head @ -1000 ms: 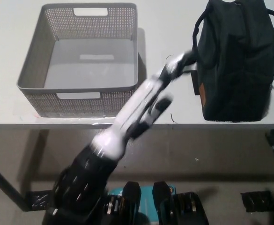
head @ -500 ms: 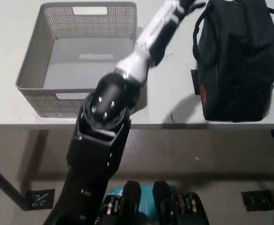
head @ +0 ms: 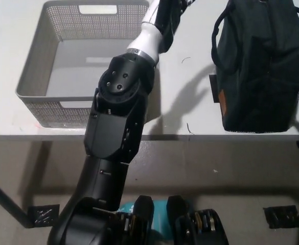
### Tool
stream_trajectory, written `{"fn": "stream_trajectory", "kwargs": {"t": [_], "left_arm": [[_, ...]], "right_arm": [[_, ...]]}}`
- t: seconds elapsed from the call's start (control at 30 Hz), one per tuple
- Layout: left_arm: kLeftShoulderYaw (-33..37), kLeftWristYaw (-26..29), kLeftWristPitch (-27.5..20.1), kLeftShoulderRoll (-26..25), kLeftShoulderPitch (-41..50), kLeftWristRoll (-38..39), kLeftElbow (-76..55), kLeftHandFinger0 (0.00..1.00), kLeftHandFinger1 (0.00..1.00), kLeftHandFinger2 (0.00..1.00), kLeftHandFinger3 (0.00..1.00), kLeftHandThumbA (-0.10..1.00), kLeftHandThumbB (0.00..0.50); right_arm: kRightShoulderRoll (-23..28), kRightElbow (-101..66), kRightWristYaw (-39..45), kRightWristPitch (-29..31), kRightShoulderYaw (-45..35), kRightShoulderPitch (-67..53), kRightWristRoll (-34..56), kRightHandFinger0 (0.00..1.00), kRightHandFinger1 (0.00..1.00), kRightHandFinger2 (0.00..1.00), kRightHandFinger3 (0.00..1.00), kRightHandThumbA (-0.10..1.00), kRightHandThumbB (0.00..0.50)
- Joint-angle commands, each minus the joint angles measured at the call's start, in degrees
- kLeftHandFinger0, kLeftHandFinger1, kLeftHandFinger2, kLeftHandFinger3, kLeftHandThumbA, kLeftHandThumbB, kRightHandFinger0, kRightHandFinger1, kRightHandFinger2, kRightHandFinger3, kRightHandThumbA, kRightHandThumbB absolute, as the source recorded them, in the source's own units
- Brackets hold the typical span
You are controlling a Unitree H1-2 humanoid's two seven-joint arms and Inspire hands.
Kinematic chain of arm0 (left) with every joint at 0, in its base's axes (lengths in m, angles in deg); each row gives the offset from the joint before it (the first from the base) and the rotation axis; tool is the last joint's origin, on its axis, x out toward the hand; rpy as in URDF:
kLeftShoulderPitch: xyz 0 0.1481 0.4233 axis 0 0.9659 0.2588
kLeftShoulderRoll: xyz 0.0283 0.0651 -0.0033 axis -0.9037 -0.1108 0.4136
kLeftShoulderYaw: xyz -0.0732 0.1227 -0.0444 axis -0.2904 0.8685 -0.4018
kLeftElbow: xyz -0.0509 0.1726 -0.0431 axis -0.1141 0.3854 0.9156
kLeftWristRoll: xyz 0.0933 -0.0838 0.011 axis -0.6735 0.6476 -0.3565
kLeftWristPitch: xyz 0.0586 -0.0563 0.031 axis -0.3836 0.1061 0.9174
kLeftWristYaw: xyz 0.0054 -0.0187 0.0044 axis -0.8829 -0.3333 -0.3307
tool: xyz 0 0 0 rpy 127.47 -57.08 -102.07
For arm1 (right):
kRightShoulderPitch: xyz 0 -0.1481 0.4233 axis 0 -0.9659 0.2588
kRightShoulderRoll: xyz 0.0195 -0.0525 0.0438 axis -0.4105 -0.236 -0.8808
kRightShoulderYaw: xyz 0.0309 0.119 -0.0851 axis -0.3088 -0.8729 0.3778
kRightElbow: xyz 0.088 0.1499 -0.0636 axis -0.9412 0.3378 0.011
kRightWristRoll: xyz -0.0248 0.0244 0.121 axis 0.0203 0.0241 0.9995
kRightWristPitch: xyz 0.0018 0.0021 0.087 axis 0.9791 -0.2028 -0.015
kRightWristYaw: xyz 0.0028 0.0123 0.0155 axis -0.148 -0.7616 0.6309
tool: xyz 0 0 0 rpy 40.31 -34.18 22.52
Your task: Use both hands to pick up a lunch bag on the right hand side and place it into a container on the left hand side
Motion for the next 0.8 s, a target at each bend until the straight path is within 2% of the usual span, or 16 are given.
{"fn": "stream_trajectory", "kwargs": {"t": [0.0,0.13,0.17,0.2,0.27,0.4,0.53,0.63,0.77], "left_arm": [[-2.1,2.6,-1.1,1.4,-5.1,3.8,4.2,1.00,1.00,1.00,1.00,1.00,0.421],[-3.6,4.3,-1.7,2.7,-6.6,4.8,10.8,1.00,1.00,1.00,1.00,1.00,0.411],[-3.7,4.4,-1.8,2.7,-6.7,5.0,11.2,1.00,1.00,1.00,1.00,1.00,0.411],[-4.1,4.6,-2.8,3.4,-7.0,5.4,13.4,1.00,1.00,1.00,1.00,1.00,0.376],[-4.3,4.7,-3.1,4.2,-7.1,5.7,15.0,1.00,1.00,1.00,1.00,1.00,0.399],[-2.8,4.6,-5.5,4.7,-7.7,4.1,19.1,1.00,1.00,1.00,1.00,1.00,0.398],[0.5,4.8,-7.8,4.6,-9.1,0.6,26.3,1.00,1.00,1.00,1.00,1.00,0.405],[3.5,4.4,-8.9,4.2,-9.0,-1.2,29.0,1.00,1.00,1.00,1.00,1.00,0.394],[7.5,3.4,-6.5,4.3,-6.8,-3.1,30.1,1.00,1.00,1.00,1.00,1.00,0.440]], "right_arm": [[1.2,5.6,1.4,1.5,-1.7,5.6,3.6,1.00,1.00,1.00,1.00,1.00,0.330],[1.6,13.5,3.0,1.3,-4.6,9.2,7.9,1.00,1.00,1.00,1.00,1.00,0.329],[1.6,13.9,3.1,1.4,-4.8,9.4,8.0,1.00,1.00,1.00,1.00,1.00,0.295],[2.1,16.7,4.5,2.0,-5.4,10.6,9.0,1.00,1.00,1.00,1.00,1.00,0.317],[2.5,18.8,5.6,2.6,-6.2,11.5,9.8,1.00,1.00,1.00,1.00,1.00,0.320],[2.6,21.2,7.3,3.5,-7.5,12.8,11.6,1.00,1.00,1.00,1.00,1.00,0.283],[2.8,22.2,7.9,4.5,-7.8,12.4,11.2,1.00,1.00,1.00,1.00,1.00,0.275],[2.7,22.1,7.8,4.2,-7.8,12.4,11.1,1.00,1.00,1.00,1.00,1.00,0.275],[2.3,21.8,8.5,4.4,-7.6,12.4,11.3,1.00,1.00,1.00,1.00,1.00,0.253]]}}
